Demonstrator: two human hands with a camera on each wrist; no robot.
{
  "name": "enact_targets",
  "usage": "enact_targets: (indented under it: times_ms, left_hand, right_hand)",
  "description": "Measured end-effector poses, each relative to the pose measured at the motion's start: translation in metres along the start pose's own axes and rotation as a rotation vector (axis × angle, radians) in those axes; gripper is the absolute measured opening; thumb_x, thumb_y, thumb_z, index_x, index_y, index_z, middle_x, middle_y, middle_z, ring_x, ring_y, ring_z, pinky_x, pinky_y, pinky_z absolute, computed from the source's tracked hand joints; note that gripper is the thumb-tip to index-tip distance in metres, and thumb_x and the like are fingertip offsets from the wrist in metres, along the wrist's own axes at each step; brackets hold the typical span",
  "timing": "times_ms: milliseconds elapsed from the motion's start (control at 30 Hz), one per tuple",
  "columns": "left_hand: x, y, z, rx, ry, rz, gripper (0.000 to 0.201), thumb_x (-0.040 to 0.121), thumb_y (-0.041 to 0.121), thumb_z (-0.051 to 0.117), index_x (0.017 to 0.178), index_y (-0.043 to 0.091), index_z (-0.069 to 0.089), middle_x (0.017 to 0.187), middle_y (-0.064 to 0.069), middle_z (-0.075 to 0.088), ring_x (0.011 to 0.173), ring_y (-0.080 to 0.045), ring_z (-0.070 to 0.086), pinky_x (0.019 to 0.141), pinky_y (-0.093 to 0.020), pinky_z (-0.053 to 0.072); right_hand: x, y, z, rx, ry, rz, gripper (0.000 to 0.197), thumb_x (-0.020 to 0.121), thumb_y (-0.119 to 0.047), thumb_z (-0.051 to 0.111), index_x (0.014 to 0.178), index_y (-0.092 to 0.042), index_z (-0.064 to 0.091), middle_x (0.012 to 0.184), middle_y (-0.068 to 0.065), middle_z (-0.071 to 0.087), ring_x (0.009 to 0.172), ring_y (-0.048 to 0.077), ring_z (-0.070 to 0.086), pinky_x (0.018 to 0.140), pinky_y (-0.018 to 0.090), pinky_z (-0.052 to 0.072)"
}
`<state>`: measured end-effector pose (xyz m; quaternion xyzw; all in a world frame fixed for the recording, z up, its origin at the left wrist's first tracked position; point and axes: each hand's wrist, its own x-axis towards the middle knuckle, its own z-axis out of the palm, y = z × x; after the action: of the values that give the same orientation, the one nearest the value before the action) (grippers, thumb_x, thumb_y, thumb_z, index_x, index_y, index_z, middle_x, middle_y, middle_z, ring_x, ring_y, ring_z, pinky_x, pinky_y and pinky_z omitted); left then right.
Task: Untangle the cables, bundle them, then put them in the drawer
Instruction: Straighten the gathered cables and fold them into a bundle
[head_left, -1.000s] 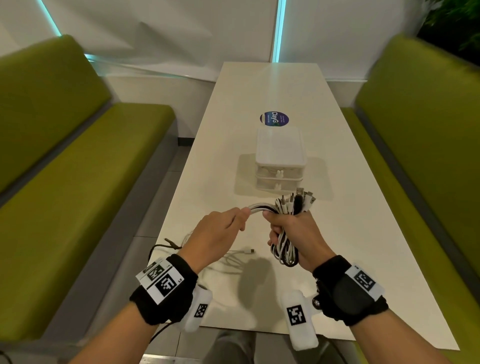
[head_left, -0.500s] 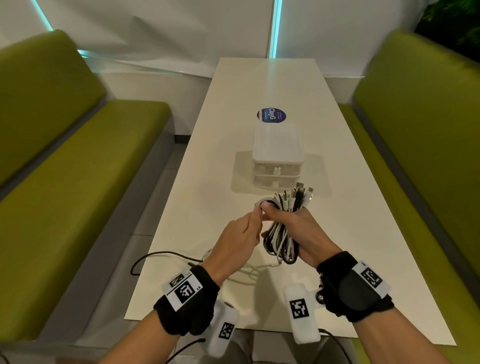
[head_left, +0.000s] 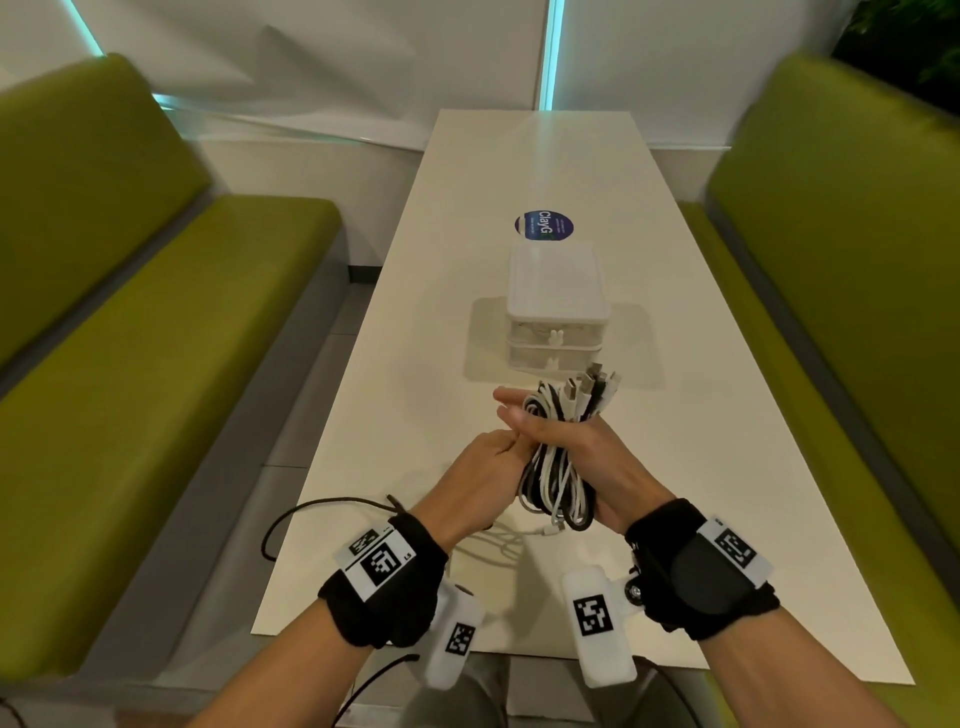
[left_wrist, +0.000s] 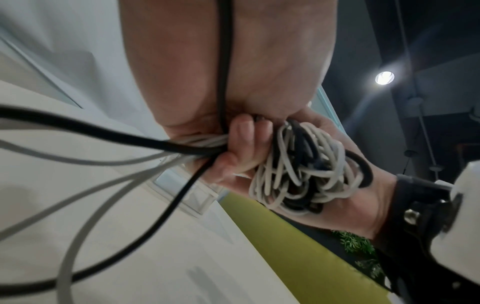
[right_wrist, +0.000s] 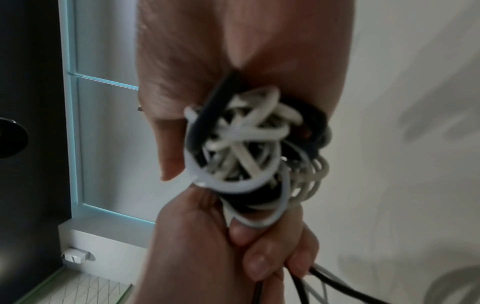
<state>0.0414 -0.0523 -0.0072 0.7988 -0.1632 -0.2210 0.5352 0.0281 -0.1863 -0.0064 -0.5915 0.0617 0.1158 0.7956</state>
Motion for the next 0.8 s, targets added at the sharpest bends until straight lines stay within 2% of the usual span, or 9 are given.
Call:
enact_targets:
  times_ms: [100, 167, 233, 333, 400, 467, 567, 700, 800]
  left_hand:
    - [0.004, -0.006, 0.004, -0.022, -0.013, 0.031, 0.033, 0.105, 0.038, 0.032, 0.109, 0.023, 0.060, 0.084, -0.006, 0.062, 0.070, -0.009, 0.065, 0.049, -0.029, 0.037]
    - [0.010, -0.016, 0.006, 0.006, -0.011, 0.042, 0.035, 0.104, 0.037, 0.031, 0.131, 0.028, 0.051, 0.103, -0.012, 0.069, 0.094, -0.015, 0.067, 0.076, -0.027, 0.052]
    - [0.012, -0.022, 0.007, 0.122, -0.030, 0.071, 0.042, 0.105, 0.033, 0.028, 0.144, 0.026, 0.041, 0.135, 0.005, 0.056, 0.125, -0.013, 0.054, 0.101, -0.016, 0.040]
    - [0.010, -0.021, 0.007, 0.149, 0.016, 0.071, 0.039, 0.104, 0.043, 0.022, 0.135, 0.038, 0.046, 0.122, 0.006, 0.065, 0.112, -0.017, 0.062, 0.098, -0.028, 0.047]
    - [0.009, -0.018, 0.006, 0.206, 0.054, 0.069, 0.043, 0.105, 0.045, 0.017, 0.126, 0.030, 0.051, 0.077, -0.003, 0.068, 0.071, -0.017, 0.064, 0.071, -0.039, 0.050]
    - [0.006, -0.014, 0.003, 0.258, 0.067, 0.036, 0.054, 0.104, 0.049, 0.013, 0.120, 0.018, 0.055, 0.056, 0.000, 0.054, 0.051, -0.013, 0.050, 0.057, -0.031, 0.040]
    - [0.003, -0.011, -0.002, 0.138, 0.038, -0.040, 0.067, 0.092, 0.072, 0.010, 0.097, 0.026, 0.059, 0.064, 0.000, 0.064, 0.068, -0.022, 0.061, 0.068, -0.035, 0.047]
    - [0.003, -0.014, -0.009, -0.007, -0.088, -0.022, 0.055, 0.082, 0.085, 0.022, 0.123, 0.059, 0.049, 0.112, -0.004, 0.071, 0.107, -0.019, 0.066, 0.100, -0.042, 0.047]
    - [0.001, -0.013, -0.010, 0.114, -0.121, 0.077, 0.057, 0.079, 0.081, 0.040, 0.117, 0.041, 0.055, 0.104, -0.004, 0.071, 0.093, -0.021, 0.068, 0.091, -0.046, 0.052]
  right_hand:
    - [-0.001, 0.001, -0.001, -0.012, -0.023, 0.006, 0.035, 0.083, -0.024, 0.072, 0.110, -0.002, 0.069, 0.120, 0.010, 0.070, 0.117, 0.019, 0.064, 0.099, 0.039, 0.050]
    - [-0.002, 0.002, 0.001, -0.003, 0.005, 0.010, 0.036, 0.085, -0.022, 0.070, 0.108, 0.005, 0.067, 0.115, 0.012, 0.072, 0.112, 0.022, 0.067, 0.097, 0.038, 0.052]
    - [-0.003, 0.004, 0.004, 0.015, 0.064, 0.007, 0.033, 0.087, -0.017, 0.068, 0.106, 0.010, 0.066, 0.107, 0.013, 0.074, 0.107, 0.023, 0.069, 0.091, 0.037, 0.054]
    - [-0.001, 0.006, 0.010, 0.078, 0.136, 0.000, 0.018, 0.087, -0.013, 0.069, 0.091, 0.004, 0.071, 0.102, 0.019, 0.074, 0.104, 0.026, 0.070, 0.092, 0.039, 0.054]
    - [0.001, 0.005, 0.013, 0.092, 0.164, 0.008, 0.020, 0.086, -0.015, 0.069, 0.089, 0.004, 0.071, 0.102, 0.021, 0.073, 0.105, 0.025, 0.070, 0.093, 0.039, 0.054]
    - [0.003, 0.004, 0.017, 0.111, 0.189, 0.014, 0.020, 0.084, -0.018, 0.071, 0.084, 0.002, 0.071, 0.100, 0.023, 0.072, 0.103, 0.025, 0.070, 0.087, 0.039, 0.058]
    - [0.005, 0.004, 0.023, 0.177, 0.209, 0.023, 0.023, 0.087, -0.022, 0.070, 0.069, -0.008, 0.071, 0.093, 0.018, 0.073, 0.100, 0.023, 0.071, 0.083, 0.045, 0.058]
    - [0.006, 0.000, 0.022, 0.334, 0.239, 0.026, 0.029, 0.084, -0.029, 0.071, 0.083, -0.002, 0.061, 0.110, 0.025, 0.070, 0.105, 0.027, 0.070, 0.083, 0.045, 0.054]
    - [0.008, -0.003, 0.017, 0.355, 0.261, 0.024, 0.034, 0.087, -0.028, 0.069, 0.066, -0.007, 0.052, 0.080, 0.025, 0.063, 0.080, 0.026, 0.071, 0.069, 0.039, 0.058]
